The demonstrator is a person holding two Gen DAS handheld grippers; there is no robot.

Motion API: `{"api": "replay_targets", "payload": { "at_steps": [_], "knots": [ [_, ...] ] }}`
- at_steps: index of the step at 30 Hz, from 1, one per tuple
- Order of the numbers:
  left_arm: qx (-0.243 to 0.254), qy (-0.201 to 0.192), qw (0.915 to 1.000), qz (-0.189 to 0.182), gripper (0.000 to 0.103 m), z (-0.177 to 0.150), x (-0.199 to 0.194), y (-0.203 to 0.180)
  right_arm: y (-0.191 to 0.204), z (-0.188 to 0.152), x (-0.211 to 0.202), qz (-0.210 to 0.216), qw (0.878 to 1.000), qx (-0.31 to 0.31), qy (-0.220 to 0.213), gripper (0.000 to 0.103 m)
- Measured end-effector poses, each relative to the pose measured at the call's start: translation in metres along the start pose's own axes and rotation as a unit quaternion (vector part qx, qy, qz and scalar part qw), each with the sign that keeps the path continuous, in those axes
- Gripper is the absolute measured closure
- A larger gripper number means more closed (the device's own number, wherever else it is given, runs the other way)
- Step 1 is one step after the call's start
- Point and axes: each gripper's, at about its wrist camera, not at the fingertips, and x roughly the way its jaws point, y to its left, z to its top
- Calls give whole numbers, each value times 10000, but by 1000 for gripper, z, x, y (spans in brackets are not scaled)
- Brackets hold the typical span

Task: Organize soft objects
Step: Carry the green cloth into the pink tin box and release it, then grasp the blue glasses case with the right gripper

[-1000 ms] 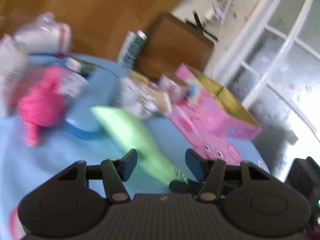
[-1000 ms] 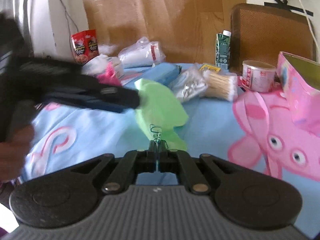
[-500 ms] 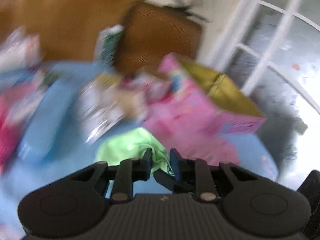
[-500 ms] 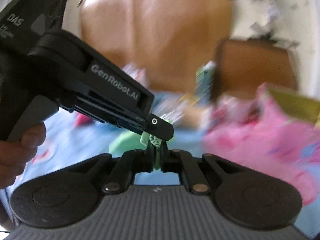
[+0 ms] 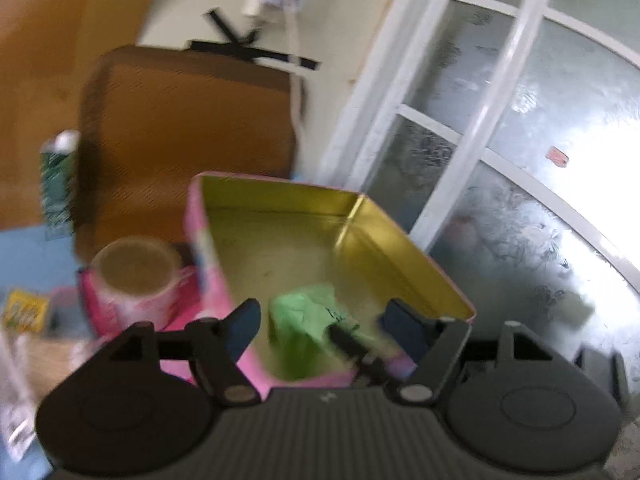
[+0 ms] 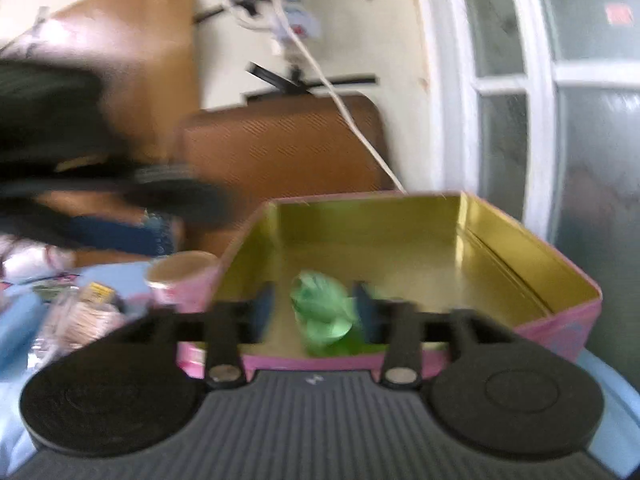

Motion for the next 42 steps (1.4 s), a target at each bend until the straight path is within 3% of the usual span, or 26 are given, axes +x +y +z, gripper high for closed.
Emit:
{"api": "replay_targets", "payload": {
  "at_steps": [4, 7, 11, 14, 17, 21, 24, 25, 26, 30, 32, 36, 38, 40, 42],
  "knots": [
    [-149, -272, 9987, 413, 31, -42, -69, 55, 6, -11, -32, 148, 9983, 251, -506, 41],
    [-160, -592, 9933, 984, 31, -77, -127, 91, 32, -13, -52, 1052, 9916, 405, -630, 41],
    [-443, -773, 9820, 1666, 31, -112, -184, 134, 99, -23, -35, 2692, 9608, 556, 349, 41],
    [-819, -1065, 9761, 1708, 31, -132, -220, 154, 159, -41, -4, 3219, 9360, 689, 1248, 42],
    [-1085, -1195, 9715, 1738, 31, -145, -242, 165, 203, -56, 25, 3370, 9204, 948, 1742, 41],
    [-1449, -1238, 9670, 1689, 30, -160, -260, 184, 229, -69, 69, 3390, 8928, 1702, 2430, 43],
    [-1496, -1269, 9673, 1607, 29, -162, -262, 187, 226, -74, 77, 3567, 8672, 2165, 2717, 70],
    [-1496, -1281, 9677, 1574, 27, -163, -262, 187, 219, -77, 77, 3667, 8543, 2376, 2814, 76],
    [-1505, -1291, 9682, 1524, 26, -162, -260, 188, 214, -73, 73, 3689, 8500, 2432, 2868, 77],
    [-1442, -1161, 9741, 1302, 24, -158, -243, 186, 172, -65, 49, 3634, 8550, 2325, 2879, 79],
    [-1361, -1030, 9783, 1178, 23, -153, -229, 180, 145, -62, 33, 3576, 8651, 2131, 2797, 80],
    [-1282, -644, 9847, 991, 22, -144, -195, 167, 113, -52, -12, 2846, 9267, 1220, 2127, 75],
    [-1305, -415, 9859, 964, 22, -139, -179, 162, 111, -50, -36, 2605, 9462, 783, 1752, 50],
    [-1368, -223, 9860, 930, 22, -135, -166, 157, 125, -54, -59, 2652, 9533, 257, 1426, 43],
    [-1387, -78, 9863, 889, 22, -132, -158, 152, 152, -64, -73, 2769, 9518, -390, 1261, 39]
  ]
}}
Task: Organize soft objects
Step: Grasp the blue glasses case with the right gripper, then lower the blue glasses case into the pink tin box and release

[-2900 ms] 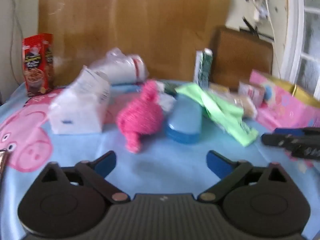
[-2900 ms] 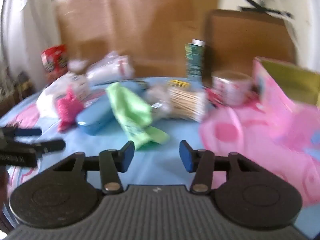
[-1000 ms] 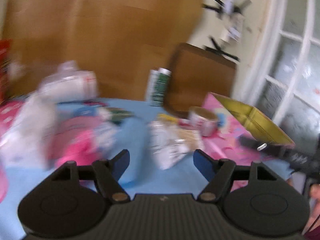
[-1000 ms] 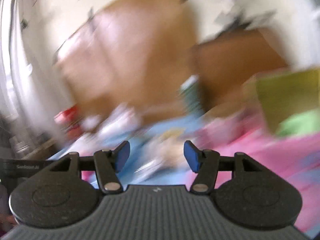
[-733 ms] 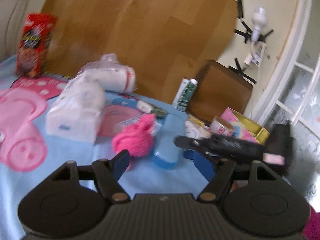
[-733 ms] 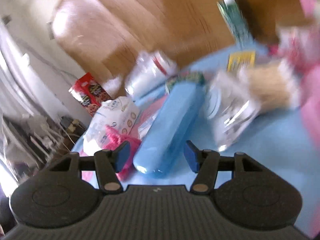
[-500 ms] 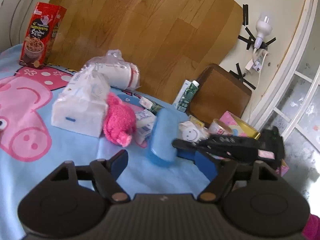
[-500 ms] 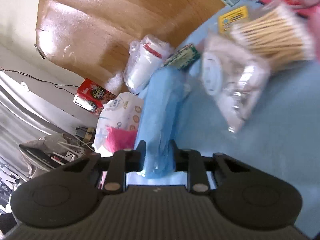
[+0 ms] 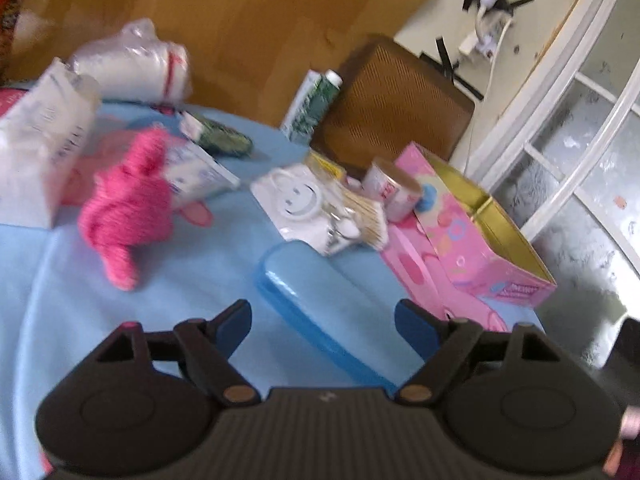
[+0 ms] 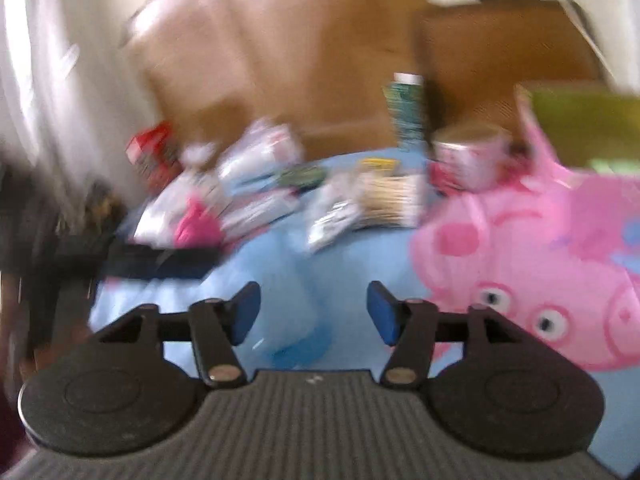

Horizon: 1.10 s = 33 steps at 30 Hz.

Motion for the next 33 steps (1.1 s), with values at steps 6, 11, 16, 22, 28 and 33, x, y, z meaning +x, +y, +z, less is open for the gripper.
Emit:
{"api": "replay_targets", "payload": {
  "at_steps": [6, 11, 16, 22, 28, 33],
  "knots": [
    [-302, 550, 9980, 50, 31, -6, 27, -3, 22, -21, 42, -229, 9955, -916, 111, 31],
    [-292, 556, 9975, -324, 46, 5, 35, -20, 8, -16, 30, -328, 9964, -767, -119, 47],
    [517, 495, 9944, -781, 47, 46, 56, -92, -29, 8, -15, -963, 9894, -538, -949, 47],
    [1108, 547, 9848, -1223, 49, 82, 133, -183, -107, 39, -50, -1884, 9718, -42, -1416, 47],
    [1295, 626, 9836, -1085, 44, 82, 199, -234, -186, 50, -49, -2655, 9558, 268, -1231, 47],
    [1618, 354, 9800, -1104, 43, 60, 180, -242, -231, 46, -57, -3477, 9246, 621, -1424, 41]
  ]
}}
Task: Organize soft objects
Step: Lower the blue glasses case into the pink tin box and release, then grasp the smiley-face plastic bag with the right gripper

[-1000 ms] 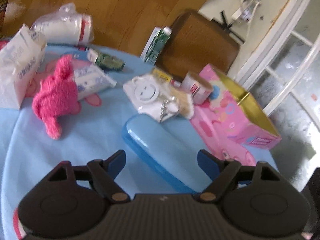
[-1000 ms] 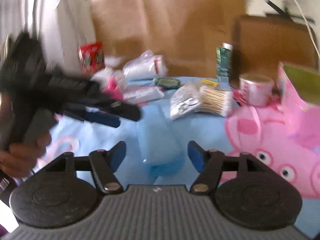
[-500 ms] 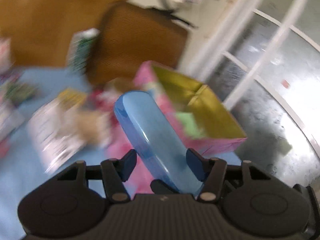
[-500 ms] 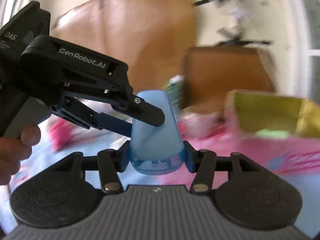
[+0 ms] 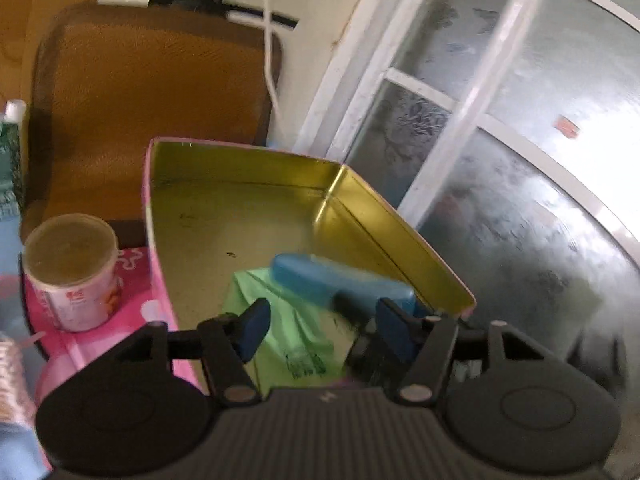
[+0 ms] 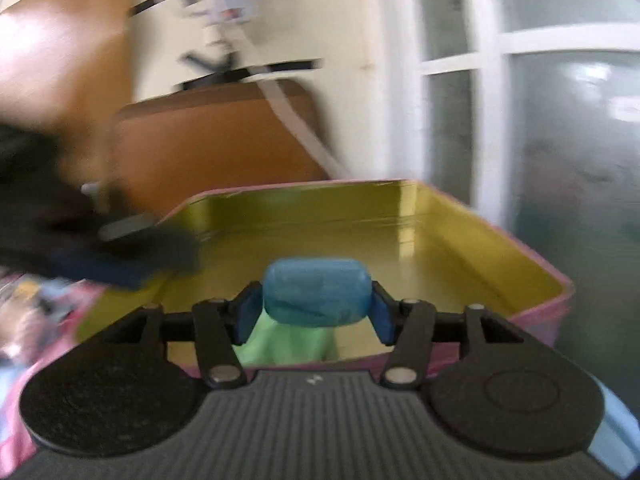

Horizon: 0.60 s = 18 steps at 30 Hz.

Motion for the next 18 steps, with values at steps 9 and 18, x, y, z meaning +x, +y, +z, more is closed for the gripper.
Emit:
{"api": "replay_targets", "payload": {
  "at_steps": [9, 18],
  "knots": [
    [50, -322, 9948, 964, 38, -88, -124, 66, 51, 7, -55, 1739, 9829, 384, -467, 53],
    [-1431, -696, 9675, 1966, 38, -146, -232, 168, 204, -35, 21, 3583, 9203, 483, 1498, 52]
  ]
}}
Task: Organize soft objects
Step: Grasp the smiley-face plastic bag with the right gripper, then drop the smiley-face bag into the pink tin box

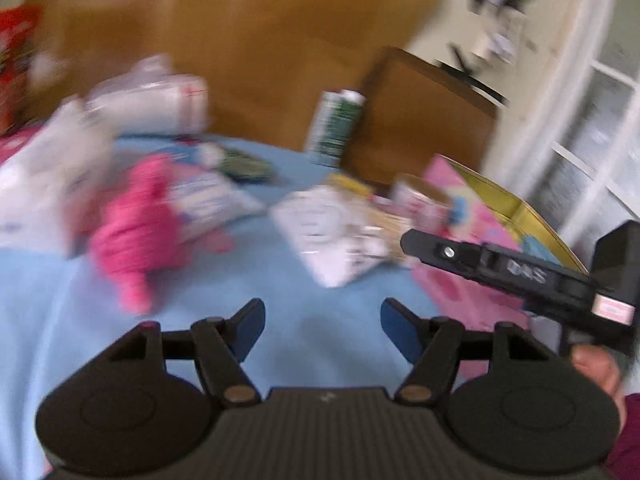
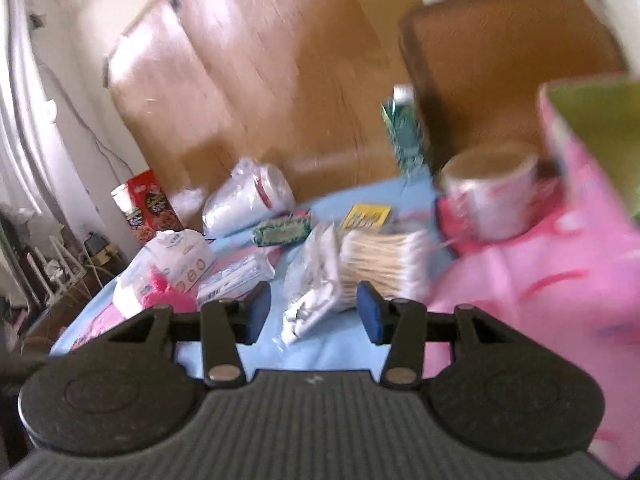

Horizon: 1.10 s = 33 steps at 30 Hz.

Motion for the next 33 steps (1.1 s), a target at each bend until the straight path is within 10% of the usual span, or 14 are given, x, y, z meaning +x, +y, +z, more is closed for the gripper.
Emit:
{"api": "replay_targets", "payload": {
  "at_steps": [3, 4, 13, 16, 20, 25, 33],
  "knots": [
    [-296, -1, 9995, 123, 38, 2, -6, 22, -11, -1, 31, 57, 9961, 846, 254, 56],
    [-383, 2, 9992, 137, 37, 2, -6, 26, -11, -4, 33, 192, 9933, 1091, 332, 78],
    [-245, 162, 9992, -276, 35, -2, 6, 20, -15, -33, -44, 967, 9809, 1415, 921, 82],
    [90, 300, 9985, -451, 30, -7, 15, -2, -24, -37, -91, 388, 9923, 684, 958, 74],
    [436, 411, 9961, -655, 30, -9, 29, -37, -26, -42, -156, -1207, 9926, -86, -87, 38],
    [772, 579, 9920, -812, 22, -6, 52, -74, 12, -74, -158, -895, 9914, -945, -144, 23],
    [1842, 819, 9752, -917, 19, -34, 86, -121, 35, -117, -117, -1550, 9718, -1776, 12, 33]
  ]
}}
